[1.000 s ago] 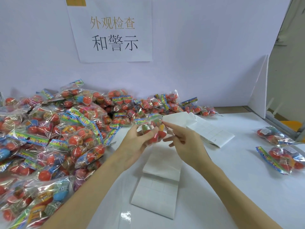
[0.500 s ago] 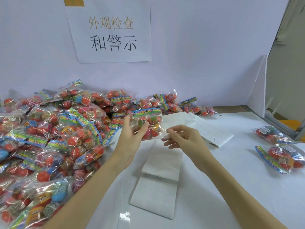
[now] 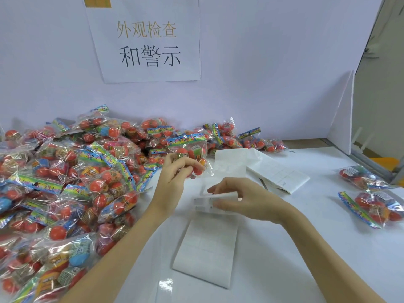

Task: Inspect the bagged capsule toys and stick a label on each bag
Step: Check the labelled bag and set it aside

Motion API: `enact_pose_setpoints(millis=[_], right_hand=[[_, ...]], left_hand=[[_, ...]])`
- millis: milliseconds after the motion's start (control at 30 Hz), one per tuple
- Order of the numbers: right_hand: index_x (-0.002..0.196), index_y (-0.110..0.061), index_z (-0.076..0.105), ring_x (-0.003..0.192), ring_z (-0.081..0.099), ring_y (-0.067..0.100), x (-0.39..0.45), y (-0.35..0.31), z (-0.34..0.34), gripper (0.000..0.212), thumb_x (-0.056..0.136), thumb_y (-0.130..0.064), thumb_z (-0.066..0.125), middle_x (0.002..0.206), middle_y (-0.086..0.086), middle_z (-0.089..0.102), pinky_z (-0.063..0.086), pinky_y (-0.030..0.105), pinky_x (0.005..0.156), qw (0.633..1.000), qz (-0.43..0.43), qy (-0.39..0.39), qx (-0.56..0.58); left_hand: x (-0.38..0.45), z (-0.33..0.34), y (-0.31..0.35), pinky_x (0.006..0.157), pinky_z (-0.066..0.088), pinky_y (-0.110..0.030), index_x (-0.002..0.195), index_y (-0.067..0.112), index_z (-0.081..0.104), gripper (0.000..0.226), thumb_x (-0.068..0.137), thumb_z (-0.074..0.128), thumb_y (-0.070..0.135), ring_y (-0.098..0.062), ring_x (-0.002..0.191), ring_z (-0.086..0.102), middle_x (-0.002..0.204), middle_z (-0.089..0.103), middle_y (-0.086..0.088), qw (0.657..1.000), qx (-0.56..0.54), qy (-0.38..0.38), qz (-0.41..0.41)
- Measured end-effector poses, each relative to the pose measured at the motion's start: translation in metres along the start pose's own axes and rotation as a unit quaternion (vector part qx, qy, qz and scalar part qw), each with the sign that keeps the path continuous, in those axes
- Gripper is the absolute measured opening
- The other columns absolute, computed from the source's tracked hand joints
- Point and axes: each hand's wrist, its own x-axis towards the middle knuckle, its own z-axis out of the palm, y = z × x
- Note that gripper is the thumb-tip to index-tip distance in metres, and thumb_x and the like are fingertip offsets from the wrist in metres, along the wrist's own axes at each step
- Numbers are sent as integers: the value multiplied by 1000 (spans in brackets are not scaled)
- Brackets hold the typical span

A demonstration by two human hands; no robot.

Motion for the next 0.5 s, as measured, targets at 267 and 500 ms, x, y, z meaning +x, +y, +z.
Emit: enact_pose_setpoints(millis=[267,500], right_hand=[[85,-21,75,79,67,10,4,2,-1,12,94,-28,77,82,-8,75,55,36,79,989,-41,139,28],[95,-38,71,98,70,7,9,6,3,16,93,-24,78,98,-18,75,57,37,84,970,-74,229,27]], left_hand=[[-5,2,-5,89,47,-16,100,19,79,23,84,79,36,-5,108,55,115,54,12,994,57,-80,-38],[-3,2,-9,84,43,-13,98,16,80,15,98,69,26,3,90,56,108,52,2,990,109,-85,-23]])
